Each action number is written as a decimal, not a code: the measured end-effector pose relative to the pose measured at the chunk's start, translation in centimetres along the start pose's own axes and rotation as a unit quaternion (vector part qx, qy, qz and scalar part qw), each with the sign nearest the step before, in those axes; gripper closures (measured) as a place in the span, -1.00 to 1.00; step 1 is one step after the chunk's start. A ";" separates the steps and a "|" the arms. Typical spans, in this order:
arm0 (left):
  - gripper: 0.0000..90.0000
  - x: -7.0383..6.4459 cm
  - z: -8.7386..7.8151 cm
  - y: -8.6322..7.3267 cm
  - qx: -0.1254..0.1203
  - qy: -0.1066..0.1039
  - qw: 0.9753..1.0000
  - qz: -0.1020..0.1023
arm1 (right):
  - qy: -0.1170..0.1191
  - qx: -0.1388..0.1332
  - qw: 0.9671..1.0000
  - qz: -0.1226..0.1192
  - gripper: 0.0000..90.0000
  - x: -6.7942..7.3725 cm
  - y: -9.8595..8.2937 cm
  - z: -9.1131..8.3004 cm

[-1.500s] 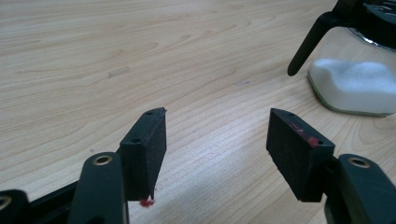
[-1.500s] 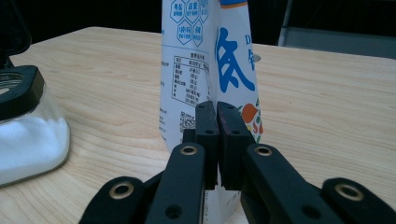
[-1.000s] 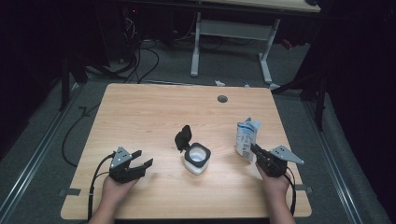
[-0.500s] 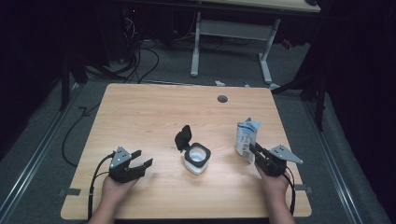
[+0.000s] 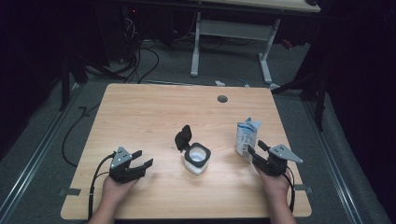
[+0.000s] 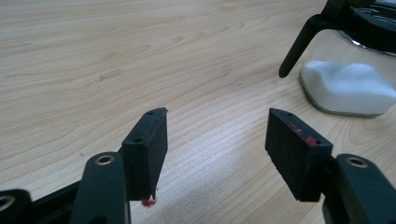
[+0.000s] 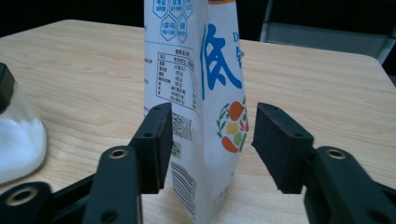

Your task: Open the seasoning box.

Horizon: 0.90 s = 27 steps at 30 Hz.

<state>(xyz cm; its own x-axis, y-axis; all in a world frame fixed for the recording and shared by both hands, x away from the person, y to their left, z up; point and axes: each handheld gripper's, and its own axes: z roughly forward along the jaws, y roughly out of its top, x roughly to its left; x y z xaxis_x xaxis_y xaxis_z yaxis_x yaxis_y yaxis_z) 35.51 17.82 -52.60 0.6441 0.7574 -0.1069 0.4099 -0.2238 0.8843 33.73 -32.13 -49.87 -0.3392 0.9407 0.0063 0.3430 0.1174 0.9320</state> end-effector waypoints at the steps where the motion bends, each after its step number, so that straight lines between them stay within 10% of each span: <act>1: -0.13 0.0 0.0 0.0 0.002 0.001 1.000 0.000 | -0.002 0.002 1.000 -0.002 0.01 0.0 0.0 -0.1; 17: -0.12 0.4 -0.5 0.1 -0.028 -0.008 0.999 -0.025 | -0.019 0.012 0.999 -0.027 -0.10 1.8 -1.7 -4.3; 27: -0.11 -0.5 -0.1 1.1 -0.044 -0.006 0.999 0.030 | -0.025 0.051 0.997 -0.046 -0.08 4.1 -2.3 -5.1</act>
<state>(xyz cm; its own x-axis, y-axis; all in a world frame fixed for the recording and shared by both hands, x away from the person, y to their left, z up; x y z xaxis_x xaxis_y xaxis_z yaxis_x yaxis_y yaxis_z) 35.53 17.24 -51.47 0.6742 0.7363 -0.0578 0.3124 -0.2134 0.9257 27.08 -30.12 -50.19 -0.3292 0.9392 -0.0981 0.4010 0.2331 0.8859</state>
